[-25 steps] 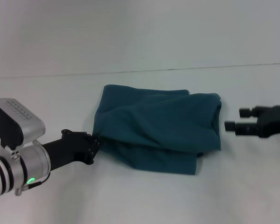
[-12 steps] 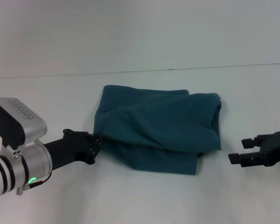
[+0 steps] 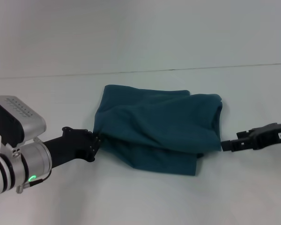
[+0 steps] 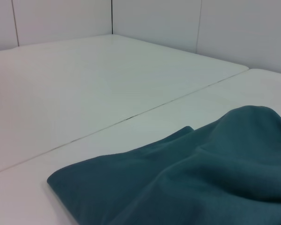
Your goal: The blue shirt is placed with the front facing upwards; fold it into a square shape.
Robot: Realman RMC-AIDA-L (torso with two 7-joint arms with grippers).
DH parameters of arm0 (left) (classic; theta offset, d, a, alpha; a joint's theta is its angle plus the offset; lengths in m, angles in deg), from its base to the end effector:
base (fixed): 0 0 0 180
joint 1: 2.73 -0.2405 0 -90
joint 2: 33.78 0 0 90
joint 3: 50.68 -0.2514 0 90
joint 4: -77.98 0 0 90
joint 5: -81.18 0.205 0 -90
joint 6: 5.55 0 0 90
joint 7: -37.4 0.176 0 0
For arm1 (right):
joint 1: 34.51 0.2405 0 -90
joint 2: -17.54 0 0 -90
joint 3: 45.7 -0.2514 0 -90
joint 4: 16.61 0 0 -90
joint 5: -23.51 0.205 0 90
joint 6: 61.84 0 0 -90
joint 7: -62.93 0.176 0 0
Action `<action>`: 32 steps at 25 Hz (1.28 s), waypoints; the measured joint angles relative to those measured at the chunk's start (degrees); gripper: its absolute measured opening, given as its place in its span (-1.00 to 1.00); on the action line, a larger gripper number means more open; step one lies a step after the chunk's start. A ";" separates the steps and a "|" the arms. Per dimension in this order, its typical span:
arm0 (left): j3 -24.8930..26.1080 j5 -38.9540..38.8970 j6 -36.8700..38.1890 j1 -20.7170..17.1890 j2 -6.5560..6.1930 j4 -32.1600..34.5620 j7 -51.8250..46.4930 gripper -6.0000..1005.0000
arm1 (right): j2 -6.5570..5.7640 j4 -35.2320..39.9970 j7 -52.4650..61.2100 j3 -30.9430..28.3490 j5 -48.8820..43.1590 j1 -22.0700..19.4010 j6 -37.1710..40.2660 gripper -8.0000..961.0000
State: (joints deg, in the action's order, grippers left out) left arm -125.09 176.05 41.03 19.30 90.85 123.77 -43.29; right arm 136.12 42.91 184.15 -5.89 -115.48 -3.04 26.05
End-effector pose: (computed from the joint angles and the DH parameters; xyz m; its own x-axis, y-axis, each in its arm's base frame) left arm -0.2439 0.3705 -0.0869 0.8440 0.3330 0.4206 0.5179 -0.7100 -0.4772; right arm 0.2755 0.3588 0.0268 0.6092 -0.7513 -0.2539 -0.7896 -0.5448 -0.2823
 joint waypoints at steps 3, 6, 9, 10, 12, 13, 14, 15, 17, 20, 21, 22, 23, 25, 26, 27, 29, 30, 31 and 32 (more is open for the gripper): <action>0.06 -0.04 -0.01 0.07 0.00 0.00 0.00 -0.89 | -1.23 1.35 6.52 0.33 -1.45 2.07 2.43 0.72; 0.04 -0.04 -0.01 0.08 0.00 0.00 0.00 -0.89 | -2.30 1.51 10.44 0.35 -1.69 3.56 4.61 0.72; -0.01 -0.04 -0.01 0.08 0.00 0.00 0.00 -0.89 | -2.48 1.23 12.49 0.99 -2.41 4.59 5.54 0.72; -0.08 -0.04 -0.01 0.08 0.00 0.00 0.00 -0.89 | -2.35 1.16 12.82 1.36 -2.73 4.75 5.55 0.72; -0.09 -0.04 -0.01 0.07 0.00 0.00 0.00 -0.89 | -2.04 1.04 13.55 2.32 -3.17 4.94 5.38 0.72; -0.08 -0.05 0.00 0.05 0.00 0.00 0.00 -0.89 | -1.86 0.89 13.79 2.72 -3.26 4.98 5.35 0.72; -0.04 -0.04 0.03 0.02 0.00 0.00 0.00 -0.89 | -1.79 0.73 13.93 2.96 -3.28 5.01 5.26 0.72; 0.01 -0.04 0.04 0.00 0.00 0.00 0.00 -0.89 | -1.67 0.50 14.10 3.25 -3.29 5.00 5.11 0.72; -0.04 -0.04 0.07 0.01 0.00 0.00 0.00 -0.89 | -1.48 0.20 14.05 3.33 -3.29 4.93 4.62 0.69; -0.20 -0.04 0.03 0.13 0.00 -0.01 0.00 -0.89 | -1.28 -0.35 13.77 3.34 -3.26 4.86 3.82 0.59; -0.22 -0.04 0.03 0.20 0.00 0.00 0.00 -0.89 | -1.24 -0.87 13.69 3.35 -3.21 4.88 3.57 0.55; -0.26 -0.04 0.02 0.26 0.00 0.00 0.00 -0.89 | -1.23 -1.41 13.60 3.35 -3.17 4.92 3.22 0.55; -0.28 -0.04 0.01 0.29 0.00 0.00 0.00 -0.89 | -1.23 -1.97 13.51 3.36 -3.15 4.98 2.88 0.55; -0.34 -0.04 0.00 0.36 0.00 0.00 0.00 -0.89 | -1.23 -2.99 13.42 3.43 -3.07 5.10 1.94 0.55; -0.36 -0.04 0.00 0.36 0.00 0.00 0.00 -0.89 | -1.23 -3.52 13.40 3.51 -3.03 5.16 1.55 0.55; -0.37 -0.04 -0.01 0.39 0.00 0.00 0.00 -0.89 | -1.23 -3.97 13.38 3.61 -2.95 5.23 1.20 0.55; -0.38 -0.04 -0.01 0.41 0.00 -0.01 0.00 -0.89 | -1.11 -4.44 13.33 3.76 -2.90 5.29 0.64 0.48; -0.38 -0.04 -0.01 0.41 0.00 0.00 0.00 -0.89 | -1.00 -4.46 13.33 3.77 -2.86 5.30 0.46 0.45; -0.39 -0.04 -0.01 0.40 0.00 -0.01 0.00 -0.89 | -0.89 -4.46 13.32 3.78 -2.81 5.31 0.29 0.42; -0.39 -0.04 -0.01 0.41 0.00 -0.01 0.00 -0.89 | -0.76 -4.46 13.33 3.79 -2.76 5.31 0.24 0.39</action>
State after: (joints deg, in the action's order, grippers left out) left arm -125.48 176.01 41.02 19.71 90.85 123.77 -43.29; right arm 135.36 38.45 197.47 -2.11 -118.24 2.27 26.28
